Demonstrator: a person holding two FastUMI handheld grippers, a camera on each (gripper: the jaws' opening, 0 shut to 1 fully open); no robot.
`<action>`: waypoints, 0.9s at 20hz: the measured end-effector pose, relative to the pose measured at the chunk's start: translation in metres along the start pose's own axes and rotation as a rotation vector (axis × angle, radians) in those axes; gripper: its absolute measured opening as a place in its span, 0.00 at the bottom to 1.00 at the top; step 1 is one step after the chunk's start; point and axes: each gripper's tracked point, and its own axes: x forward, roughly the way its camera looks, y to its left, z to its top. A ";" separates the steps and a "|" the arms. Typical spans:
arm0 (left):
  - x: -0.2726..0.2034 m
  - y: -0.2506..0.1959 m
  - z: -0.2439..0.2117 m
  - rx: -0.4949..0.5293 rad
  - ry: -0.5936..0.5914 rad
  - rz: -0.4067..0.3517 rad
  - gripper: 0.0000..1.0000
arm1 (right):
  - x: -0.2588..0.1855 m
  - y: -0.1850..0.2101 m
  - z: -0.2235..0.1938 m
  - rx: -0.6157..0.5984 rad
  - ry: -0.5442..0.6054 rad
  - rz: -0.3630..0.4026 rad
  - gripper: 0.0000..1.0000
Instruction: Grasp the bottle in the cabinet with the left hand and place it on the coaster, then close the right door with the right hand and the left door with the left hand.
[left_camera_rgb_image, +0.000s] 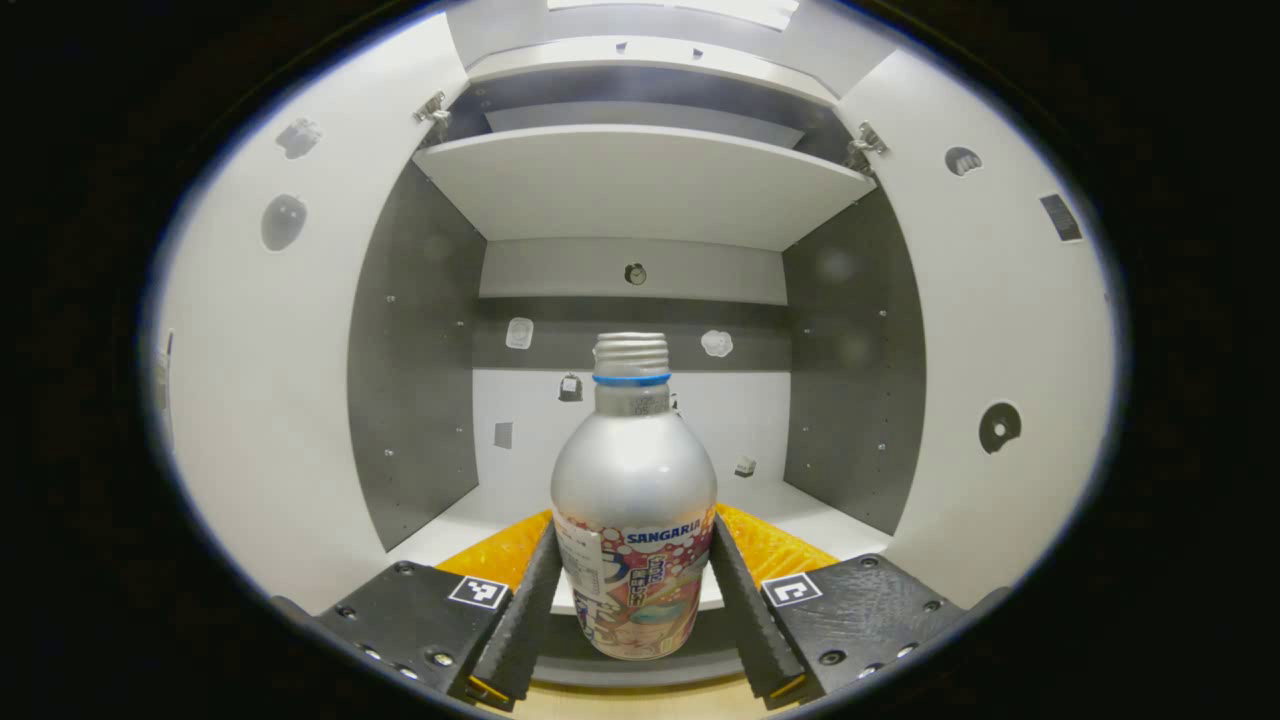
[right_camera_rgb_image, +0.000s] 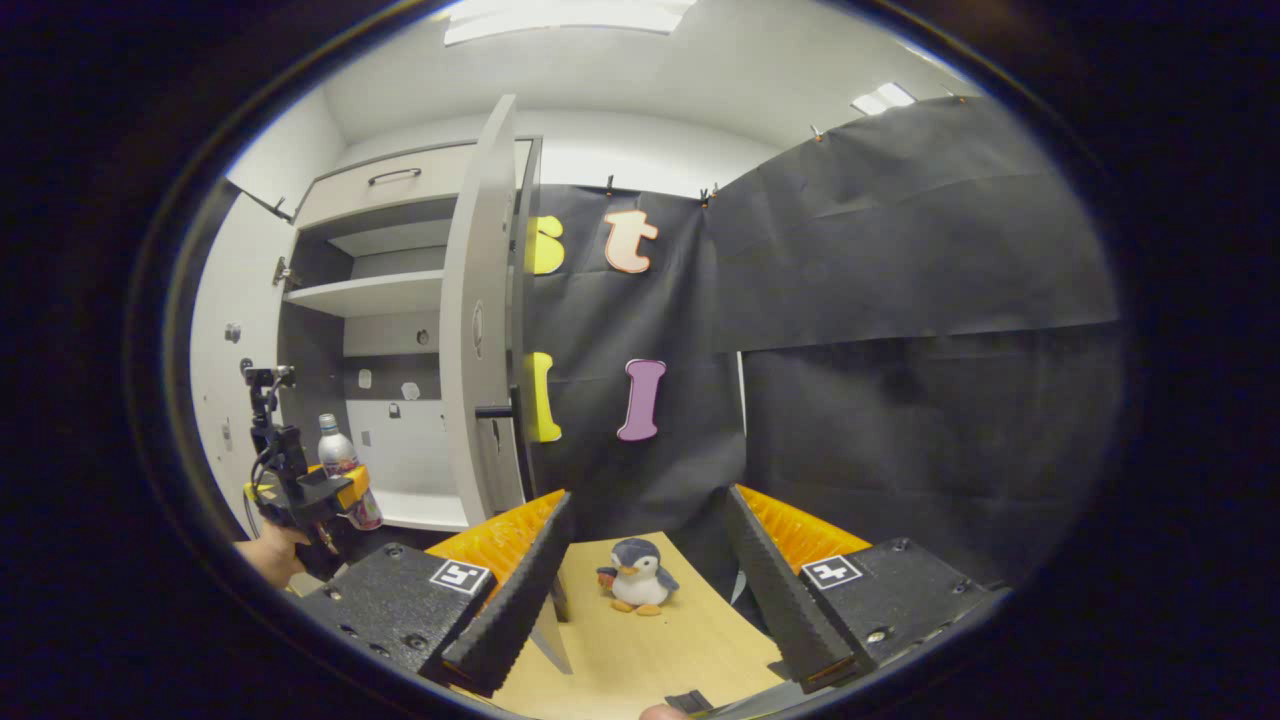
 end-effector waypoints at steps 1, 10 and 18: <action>-0.009 -0.003 -0.003 0.005 -0.005 -0.008 0.73 | 0.001 0.003 0.001 -0.007 -0.007 0.004 0.99; -0.072 -0.026 -0.072 0.053 0.061 -0.075 0.77 | 0.007 0.023 -0.002 -0.033 -0.045 0.051 0.95; -0.125 -0.037 -0.129 0.081 0.135 -0.127 0.77 | 0.012 0.032 -0.008 -0.028 -0.049 0.064 0.98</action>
